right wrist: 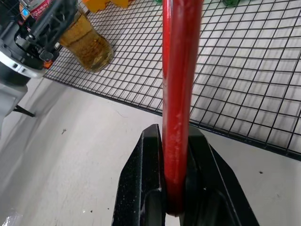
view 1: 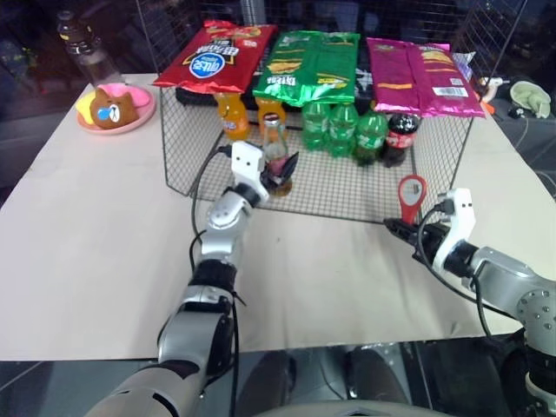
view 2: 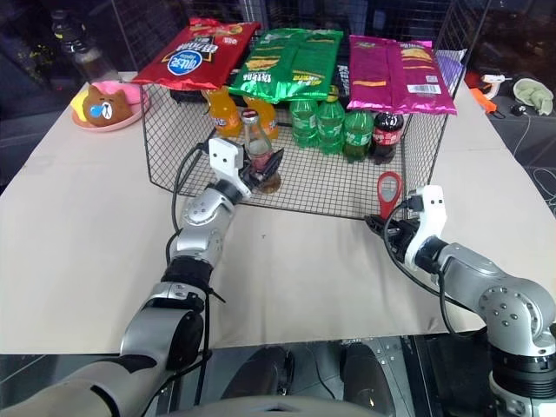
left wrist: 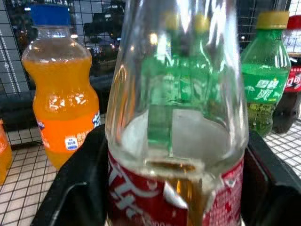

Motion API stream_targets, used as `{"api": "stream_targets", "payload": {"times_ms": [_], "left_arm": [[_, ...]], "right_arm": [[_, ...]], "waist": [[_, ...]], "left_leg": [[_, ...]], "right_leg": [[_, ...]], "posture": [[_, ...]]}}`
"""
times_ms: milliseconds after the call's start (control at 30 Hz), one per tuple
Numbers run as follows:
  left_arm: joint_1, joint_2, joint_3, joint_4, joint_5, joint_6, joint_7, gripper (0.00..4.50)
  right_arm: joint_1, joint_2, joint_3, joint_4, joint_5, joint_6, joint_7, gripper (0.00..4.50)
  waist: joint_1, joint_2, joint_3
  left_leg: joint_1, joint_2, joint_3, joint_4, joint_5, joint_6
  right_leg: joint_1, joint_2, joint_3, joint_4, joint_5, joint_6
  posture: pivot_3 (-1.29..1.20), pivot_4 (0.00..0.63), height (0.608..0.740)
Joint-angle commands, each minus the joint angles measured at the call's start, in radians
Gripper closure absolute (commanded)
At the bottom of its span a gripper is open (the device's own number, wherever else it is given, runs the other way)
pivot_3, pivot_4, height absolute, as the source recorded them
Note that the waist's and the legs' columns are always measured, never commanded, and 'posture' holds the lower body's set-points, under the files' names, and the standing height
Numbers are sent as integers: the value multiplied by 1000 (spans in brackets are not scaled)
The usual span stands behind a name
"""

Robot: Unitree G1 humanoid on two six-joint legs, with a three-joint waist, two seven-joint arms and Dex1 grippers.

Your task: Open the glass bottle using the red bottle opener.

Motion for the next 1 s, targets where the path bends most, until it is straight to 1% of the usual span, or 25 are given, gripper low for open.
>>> {"api": "stream_targets", "payload": {"times_ms": [33, 133, 267, 400, 467, 533, 667, 833, 1000], "left_arm": [[21, 8, -2, -64, -18, -4, -29, 1796], [62, 8, -13, -153, -43, 40, -60, 1796], [159, 21, -55, -396, -117, 169, -140, 1796], [256, 63, -105, -633, -176, 327, -190, 1796], [315, 90, -130, -752, -220, 413, -217, 1796], [360, 104, -148, -822, -249, 468, -233, 1796], [407, 104, -182, -854, -212, 463, -225, 1796], [425, 91, -202, -831, -191, 441, -220, 1796], [442, 67, -205, -818, -192, 413, -220, 1796]], "right_arm": [[-3, 4, -13, -30, 6, -17, 3, 4500], [-9, 8, -9, -27, 0, -21, 6, 4500], [-28, 6, -6, -38, -29, -54, 26, 4500], [-7, -39, 5, -79, -112, -126, 102, 4500], [29, -67, 25, -91, -192, -189, 156, 4500], [50, -75, 62, -85, -285, -260, 183, 4500], [67, -59, 132, -68, -435, -384, 218, 4500], [61, -62, 211, -39, -611, -497, 242, 4500], [58, -31, 192, -18, -648, -524, 248, 4500]], "waist": [[0, 0, 0], [0, 0, 0], [-2, 0, 0], [0, 0, 0], [-1, 0, 0], [-1, 0, 0], [1, 0, 0], [1, 0, 0], [2, 0, 0]], "left_leg": [[0, 0, 0, 0, 0, 0], [0, 0, 0, 0, 0, 0], [0, 0, 0, 0, 0, 0], [0, 0, 0, 0, 0, 0], [0, 0, 0, 0, 0, 0], [0, 1, 0, 0, 0, 0], [1, 1, 0, 0, 0, 0], [2, 1, 0, 0, 1, -1], [2, 1, 1, 0, 1, -1]], "right_leg": [[0, 0, 0, 0, 0, 0], [0, 0, 0, 0, 0, 0], [0, 0, 0, 0, 0, 0], [-1, 0, 0, 0, 0, 0], [-1, 0, 1, 0, 0, 0], [0, 0, 1, 0, 0, 0], [0, 0, 1, 1, 0, 0], [0, 1, 1, 3, 0, 0], [0, 0, 1, 2, 0, 0]], "posture": [[0, 150, 740], [0, 150, 740], [0, 150, 740], [0, 150, 740], [0, 150, 740], [0, 150, 740], [0, 150, 740], [0, 150, 740], [0, 150, 740]]}}
